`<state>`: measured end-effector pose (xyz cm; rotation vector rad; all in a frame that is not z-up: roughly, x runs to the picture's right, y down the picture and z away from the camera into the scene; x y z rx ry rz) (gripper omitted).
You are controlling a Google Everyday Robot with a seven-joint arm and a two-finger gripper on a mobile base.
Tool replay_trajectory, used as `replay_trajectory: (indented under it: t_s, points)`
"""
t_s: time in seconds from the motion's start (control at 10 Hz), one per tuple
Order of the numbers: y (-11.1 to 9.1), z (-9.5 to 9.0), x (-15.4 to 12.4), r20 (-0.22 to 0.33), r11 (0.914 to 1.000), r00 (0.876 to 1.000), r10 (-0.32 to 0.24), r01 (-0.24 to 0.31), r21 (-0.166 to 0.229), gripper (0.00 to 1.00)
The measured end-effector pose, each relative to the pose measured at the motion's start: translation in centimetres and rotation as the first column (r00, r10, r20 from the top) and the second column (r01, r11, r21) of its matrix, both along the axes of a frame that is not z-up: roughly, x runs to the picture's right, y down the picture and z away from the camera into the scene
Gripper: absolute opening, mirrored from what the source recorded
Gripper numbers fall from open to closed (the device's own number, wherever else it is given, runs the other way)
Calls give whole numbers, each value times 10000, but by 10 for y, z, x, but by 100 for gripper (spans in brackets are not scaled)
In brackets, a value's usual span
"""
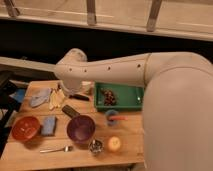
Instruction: Place eraser in red bowl
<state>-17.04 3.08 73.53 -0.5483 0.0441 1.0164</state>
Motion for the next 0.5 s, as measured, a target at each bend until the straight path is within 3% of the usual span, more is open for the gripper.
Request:
replay_trajectory:
  t_s: [0.5]
  points:
    - [-2,4,2,24,10000,9999,98,-98,5,80]
